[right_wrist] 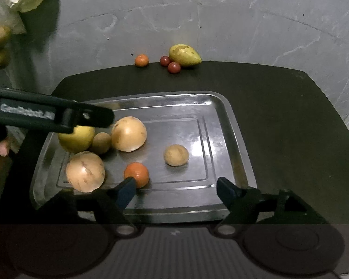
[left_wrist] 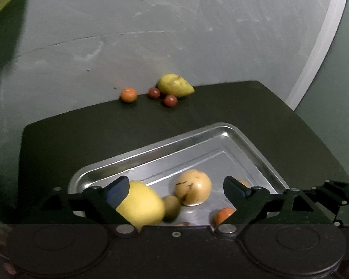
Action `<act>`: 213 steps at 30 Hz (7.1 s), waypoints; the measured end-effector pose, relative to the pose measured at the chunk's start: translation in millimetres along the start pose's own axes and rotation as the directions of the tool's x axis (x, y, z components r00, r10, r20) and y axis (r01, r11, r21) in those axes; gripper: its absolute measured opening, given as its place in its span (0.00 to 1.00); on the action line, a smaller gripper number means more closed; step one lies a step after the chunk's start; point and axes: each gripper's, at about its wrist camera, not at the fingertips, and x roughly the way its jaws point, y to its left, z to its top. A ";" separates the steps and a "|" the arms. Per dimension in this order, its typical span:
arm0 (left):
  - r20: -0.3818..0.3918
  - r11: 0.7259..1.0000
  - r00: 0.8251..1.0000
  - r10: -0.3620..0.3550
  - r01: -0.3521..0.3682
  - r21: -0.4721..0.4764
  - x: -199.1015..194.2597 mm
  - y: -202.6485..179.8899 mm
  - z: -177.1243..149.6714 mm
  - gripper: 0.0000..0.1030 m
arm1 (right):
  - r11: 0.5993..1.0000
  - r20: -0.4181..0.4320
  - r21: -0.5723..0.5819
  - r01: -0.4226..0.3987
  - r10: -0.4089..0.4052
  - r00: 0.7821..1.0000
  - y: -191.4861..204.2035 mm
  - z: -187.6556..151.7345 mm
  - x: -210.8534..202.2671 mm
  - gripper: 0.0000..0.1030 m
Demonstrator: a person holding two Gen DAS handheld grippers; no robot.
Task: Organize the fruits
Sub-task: 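Move both open tools back toward the mango and cherry tomatoes, then lower the left tool toward a tangerine while the right tool approaches the yellow mango, then grasp the tangerine with the left tool while the right tool grasps a cherry tomato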
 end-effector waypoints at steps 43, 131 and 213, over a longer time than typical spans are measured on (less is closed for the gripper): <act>0.120 0.938 0.932 0.343 -0.334 -0.092 -26.9 46.8 3.8 0.99 | 0.963 0.066 -0.268 0.013 0.005 0.998 13.3 40.4 16.6 1.00; -0.048 0.952 0.968 0.247 -0.251 -0.173 178.2 62.5 135.0 0.42 | 0.987 0.073 -0.074 -0.144 0.150 0.986 -33.9 161.4 144.4 0.28; -0.017 0.994 0.994 0.104 -0.105 -0.040 72.8 1.6 52.8 0.32 | 0.999 0.125 0.018 -0.040 0.038 0.992 -9.8 88.7 18.9 0.24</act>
